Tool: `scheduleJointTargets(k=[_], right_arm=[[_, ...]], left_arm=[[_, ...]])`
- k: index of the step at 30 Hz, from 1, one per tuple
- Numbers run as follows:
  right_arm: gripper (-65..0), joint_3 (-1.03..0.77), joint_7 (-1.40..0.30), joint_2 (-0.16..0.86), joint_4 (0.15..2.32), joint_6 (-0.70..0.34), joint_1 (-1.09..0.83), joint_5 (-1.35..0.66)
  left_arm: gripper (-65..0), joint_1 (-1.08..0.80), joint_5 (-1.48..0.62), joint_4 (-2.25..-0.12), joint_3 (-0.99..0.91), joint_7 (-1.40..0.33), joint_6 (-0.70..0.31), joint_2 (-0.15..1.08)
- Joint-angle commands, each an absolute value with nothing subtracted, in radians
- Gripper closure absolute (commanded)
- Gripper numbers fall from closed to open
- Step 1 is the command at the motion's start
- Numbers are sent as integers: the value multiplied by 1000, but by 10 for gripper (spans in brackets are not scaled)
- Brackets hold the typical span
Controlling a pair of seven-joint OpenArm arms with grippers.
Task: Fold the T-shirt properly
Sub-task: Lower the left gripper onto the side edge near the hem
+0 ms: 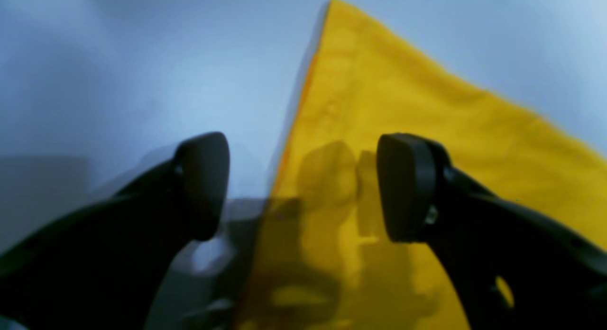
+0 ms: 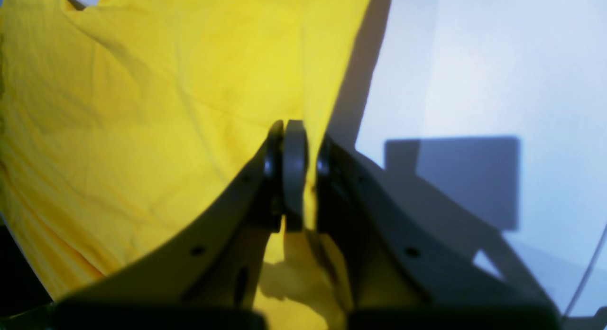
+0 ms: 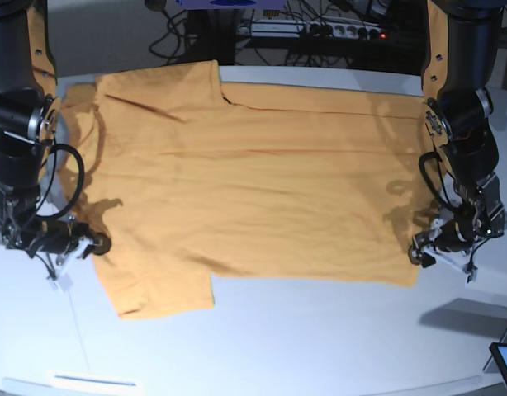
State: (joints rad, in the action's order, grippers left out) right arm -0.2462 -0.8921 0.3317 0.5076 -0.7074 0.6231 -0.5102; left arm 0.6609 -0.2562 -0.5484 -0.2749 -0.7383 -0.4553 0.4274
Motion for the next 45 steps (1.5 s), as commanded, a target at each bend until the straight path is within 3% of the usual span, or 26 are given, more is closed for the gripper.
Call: scheduleJointTargets(k=[1, 5, 11, 22, 42, 45], right_arm=[[-3, -245, -931, 340, 512, -698, 636, -475], [-3, -245, -931, 340, 512, -698, 636, -475], [-3, -245, -931, 338, 512, -698, 636, -475], [-3, -245, -931, 338, 512, -698, 636, -475], [-3, -245, -931, 340, 512, -698, 636, -475], [-3, -245, -931, 340, 512, -698, 636, -475]], left_arm=[[-475, 680, -217, -570, -257, -745, -450, 438], [-475, 680, -77, -573, -220, -745, -450, 404], [-475, 682, -58, -573, -223, -745, -450, 403], [-475, 682, -343, -475, -220, -751, -450, 412], [-479, 671, -453, -479, -209, -895, -461, 401], [-479, 671, -453, -479, -211, -905, -522, 390]])
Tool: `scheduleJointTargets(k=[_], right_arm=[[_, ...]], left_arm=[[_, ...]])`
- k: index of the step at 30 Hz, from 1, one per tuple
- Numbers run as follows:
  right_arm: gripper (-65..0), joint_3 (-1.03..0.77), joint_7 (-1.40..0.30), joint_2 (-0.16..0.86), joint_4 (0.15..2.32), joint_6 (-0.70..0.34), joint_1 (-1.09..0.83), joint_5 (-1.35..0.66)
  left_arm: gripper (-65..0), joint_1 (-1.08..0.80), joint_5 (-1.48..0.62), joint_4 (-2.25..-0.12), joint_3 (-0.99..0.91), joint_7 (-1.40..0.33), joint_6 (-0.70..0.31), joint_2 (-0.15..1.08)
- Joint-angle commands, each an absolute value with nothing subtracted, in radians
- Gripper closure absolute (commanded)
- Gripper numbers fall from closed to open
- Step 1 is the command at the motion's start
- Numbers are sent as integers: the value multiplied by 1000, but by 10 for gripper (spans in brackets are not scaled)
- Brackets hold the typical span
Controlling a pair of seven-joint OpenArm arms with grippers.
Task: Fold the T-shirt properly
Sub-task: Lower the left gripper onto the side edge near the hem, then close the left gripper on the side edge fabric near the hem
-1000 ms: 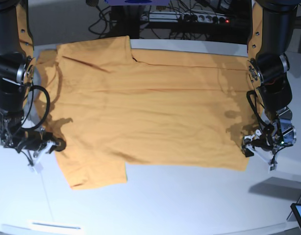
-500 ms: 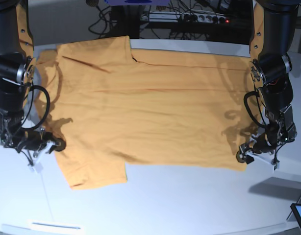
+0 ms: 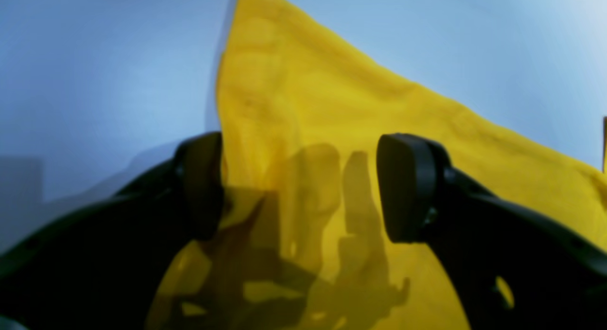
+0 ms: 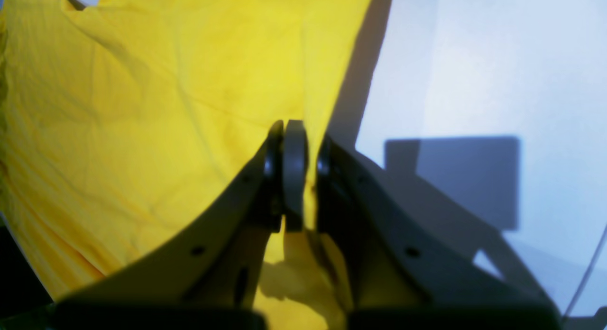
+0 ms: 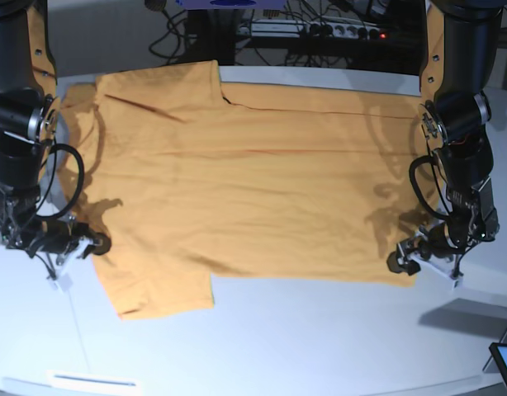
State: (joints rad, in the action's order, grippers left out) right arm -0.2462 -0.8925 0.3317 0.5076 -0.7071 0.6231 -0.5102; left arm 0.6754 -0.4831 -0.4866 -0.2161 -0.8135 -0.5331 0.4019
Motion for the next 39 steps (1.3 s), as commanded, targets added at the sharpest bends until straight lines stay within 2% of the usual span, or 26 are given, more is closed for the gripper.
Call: scheduleJointTargets(k=[1, 13, 19, 39], right_arm=[[-3, -245, -931, 340, 512, -698, 636, -475], [-3, -245, -931, 344, 512, -698, 636, -475], [-3, -245, -931, 344, 512, -698, 636, -475], [-3, -245, -932, 340, 512, -698, 636, -475]], left_arm=[[-479, 671, -453, -479, -211, -918, -550, 390], [-479, 673, -456, -479, -223, -928, -568, 384], [-477, 673, -530, -479, -298, -928, -568, 409], [-475, 621, -529, -479, -232, -823, -564, 483]])
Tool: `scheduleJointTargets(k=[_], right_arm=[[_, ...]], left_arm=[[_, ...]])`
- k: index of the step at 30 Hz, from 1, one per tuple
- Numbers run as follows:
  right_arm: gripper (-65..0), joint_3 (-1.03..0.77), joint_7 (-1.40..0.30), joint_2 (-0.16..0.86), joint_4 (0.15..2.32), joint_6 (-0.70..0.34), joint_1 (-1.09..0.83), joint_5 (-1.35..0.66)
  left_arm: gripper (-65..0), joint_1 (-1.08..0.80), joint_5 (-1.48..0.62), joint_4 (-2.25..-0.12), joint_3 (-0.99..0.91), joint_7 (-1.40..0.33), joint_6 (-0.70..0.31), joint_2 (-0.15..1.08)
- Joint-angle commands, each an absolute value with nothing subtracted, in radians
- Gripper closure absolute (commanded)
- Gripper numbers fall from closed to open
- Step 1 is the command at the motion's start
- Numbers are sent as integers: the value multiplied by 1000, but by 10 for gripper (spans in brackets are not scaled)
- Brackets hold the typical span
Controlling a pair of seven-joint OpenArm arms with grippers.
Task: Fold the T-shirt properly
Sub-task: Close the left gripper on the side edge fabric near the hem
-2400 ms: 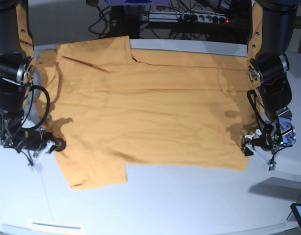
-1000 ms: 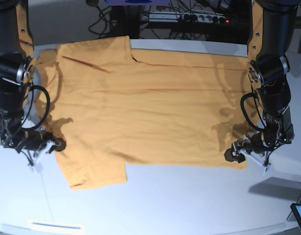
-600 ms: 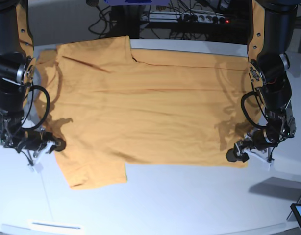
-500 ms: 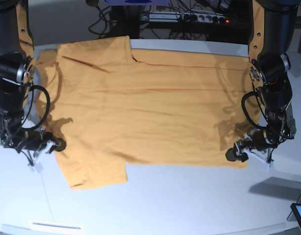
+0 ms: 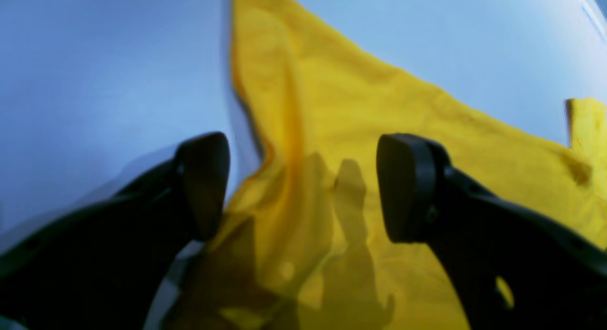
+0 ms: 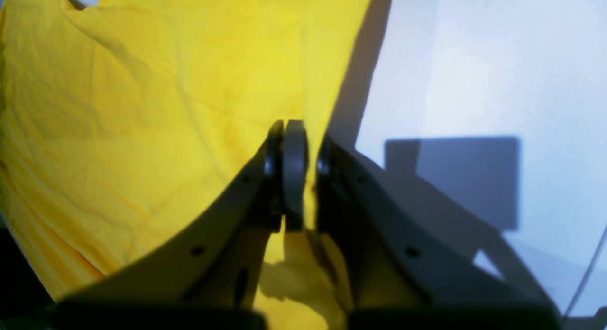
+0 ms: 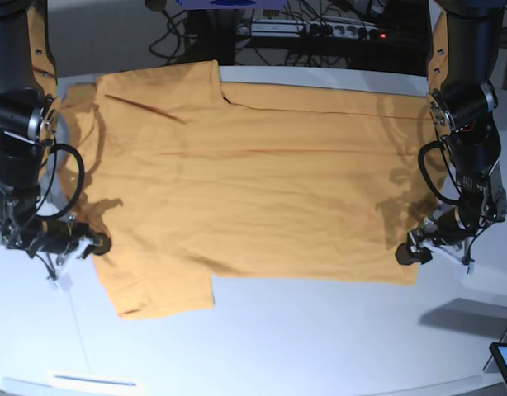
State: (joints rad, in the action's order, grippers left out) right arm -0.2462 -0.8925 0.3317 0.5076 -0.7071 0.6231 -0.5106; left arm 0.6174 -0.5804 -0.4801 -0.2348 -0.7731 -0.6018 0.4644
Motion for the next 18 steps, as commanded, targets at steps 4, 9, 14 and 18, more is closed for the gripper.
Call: scheduleJointTargets(k=[4, 9, 14, 18], right_arm=[[-3, -245, -932, 340, 509, -698, 636, -475], [-3, -245, -932, 340, 509, -698, 625, -475], [-3, -245, -932, 340, 510, -698, 624, -475], [-3, -245, -932, 340, 510, -698, 624, -475]], left_arm=[[-475, 621, -510, -481, -232, -822, -564, 496], [-475, 630, -378, -483, -234, -780, -564, 487], [-475, 630, -254, -483, -239, -734, -562, 460], [-475, 630, -223, -483, -242, -722, -562, 444]])
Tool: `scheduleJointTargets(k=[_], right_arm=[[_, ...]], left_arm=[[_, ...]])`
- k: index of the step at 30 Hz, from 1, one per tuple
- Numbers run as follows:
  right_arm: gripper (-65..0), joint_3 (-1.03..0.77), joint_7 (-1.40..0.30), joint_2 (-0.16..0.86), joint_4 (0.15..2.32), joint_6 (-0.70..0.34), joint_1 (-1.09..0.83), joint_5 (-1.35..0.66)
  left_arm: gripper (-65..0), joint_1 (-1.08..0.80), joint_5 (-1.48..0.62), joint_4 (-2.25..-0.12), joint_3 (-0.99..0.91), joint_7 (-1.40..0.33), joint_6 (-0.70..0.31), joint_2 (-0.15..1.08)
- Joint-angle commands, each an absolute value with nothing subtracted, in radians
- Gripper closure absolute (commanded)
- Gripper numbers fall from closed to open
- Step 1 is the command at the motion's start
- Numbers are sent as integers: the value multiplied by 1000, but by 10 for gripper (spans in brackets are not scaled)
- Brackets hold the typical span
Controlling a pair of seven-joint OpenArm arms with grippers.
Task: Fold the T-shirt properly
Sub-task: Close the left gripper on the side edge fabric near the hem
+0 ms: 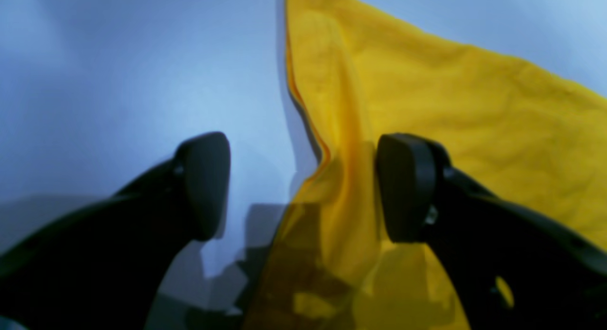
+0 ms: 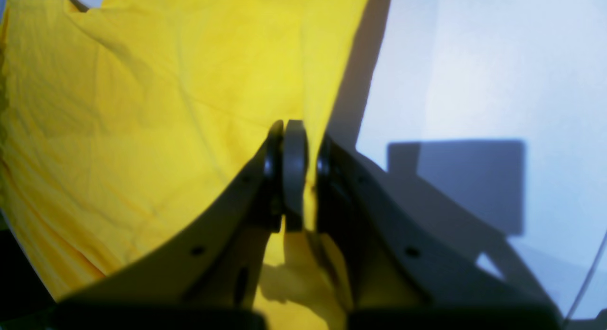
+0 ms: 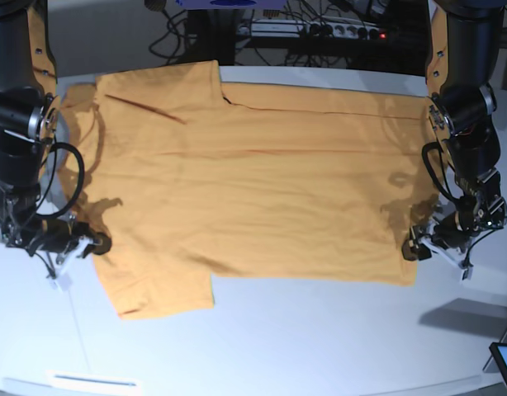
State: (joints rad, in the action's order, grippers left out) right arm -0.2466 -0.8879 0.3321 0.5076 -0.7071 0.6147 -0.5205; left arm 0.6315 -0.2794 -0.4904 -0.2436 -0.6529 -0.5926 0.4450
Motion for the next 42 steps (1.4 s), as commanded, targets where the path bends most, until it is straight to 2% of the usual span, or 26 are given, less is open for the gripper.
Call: scheduleJointTargets(k=[1, 17, 28, 39, 42], right_arm=[[-3, -245, -932, 340, 510, -698, 624, -475], [-3, -245, -932, 340, 510, -698, 624, -475], [-3, -245, -932, 340, 510, -698, 622, -475], [-3, -245, -932, 343, 510, -698, 622, -475], [-3, -245, -932, 344, 510, -698, 622, -475]], left_arm=[[-475, 630, -225, -483, -242, -722, -562, 443], [-475, 657, -228, -481, -243, -722, -564, 355], [-475, 654, -340, -481, -236, -728, -564, 354], [-475, 651, -348, -481, -236, -728, -570, 348], [-475, 651, -348, -481, -234, -728, -621, 340]])
